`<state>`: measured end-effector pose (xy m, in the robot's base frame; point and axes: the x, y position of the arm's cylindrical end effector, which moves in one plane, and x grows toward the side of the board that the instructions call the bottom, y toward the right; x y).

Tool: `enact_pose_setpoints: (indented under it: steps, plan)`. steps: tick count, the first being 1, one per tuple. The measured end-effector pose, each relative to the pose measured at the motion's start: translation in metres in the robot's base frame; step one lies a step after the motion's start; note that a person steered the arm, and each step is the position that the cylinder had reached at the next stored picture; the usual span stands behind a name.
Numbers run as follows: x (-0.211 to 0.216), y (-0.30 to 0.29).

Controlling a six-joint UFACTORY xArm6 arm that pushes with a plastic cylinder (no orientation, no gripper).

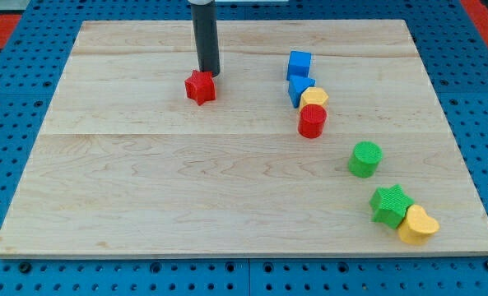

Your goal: Slide the red star a bit down

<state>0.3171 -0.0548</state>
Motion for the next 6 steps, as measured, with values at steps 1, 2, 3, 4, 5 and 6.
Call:
enact_pose_setpoints:
  steps: [1,2,3,4,5,6]
  plan:
    - [-0.015,-0.022]
    - [-0.020,-0.045]
    - [-0.007,-0.046]
    - [0.005,-0.029]
    - [0.021,-0.016]
    - [0.036,-0.023]
